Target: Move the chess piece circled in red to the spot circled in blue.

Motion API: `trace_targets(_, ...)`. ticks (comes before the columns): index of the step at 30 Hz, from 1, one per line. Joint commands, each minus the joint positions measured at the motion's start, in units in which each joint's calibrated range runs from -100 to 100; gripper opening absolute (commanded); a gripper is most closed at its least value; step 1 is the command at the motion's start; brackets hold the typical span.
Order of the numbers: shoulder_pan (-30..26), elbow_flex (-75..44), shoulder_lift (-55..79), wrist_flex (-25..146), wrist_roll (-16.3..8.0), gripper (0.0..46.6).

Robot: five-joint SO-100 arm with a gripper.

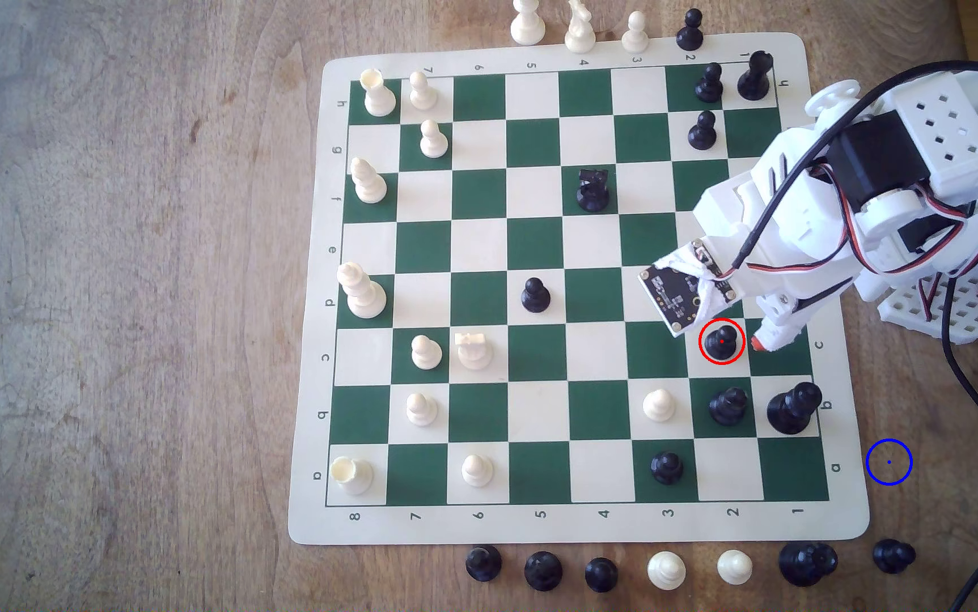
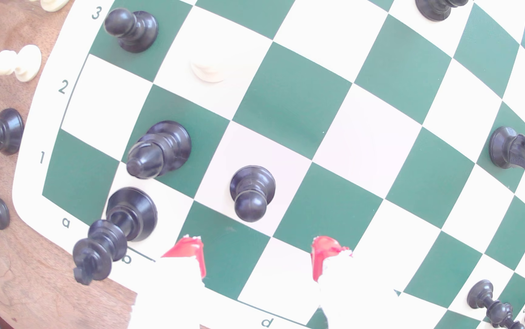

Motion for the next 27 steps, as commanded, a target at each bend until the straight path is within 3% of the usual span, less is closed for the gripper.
trace_targets(1, -1.1, 2.5, 0.8, -2.6, -0.4, 16.9)
trace_targets(12, -3.3, 5.9, 3.9, -9.6, -2.3, 13.4)
trace_targets(27, -3.4, 5.9, 7.8, -12.8, -2.7, 13.7)
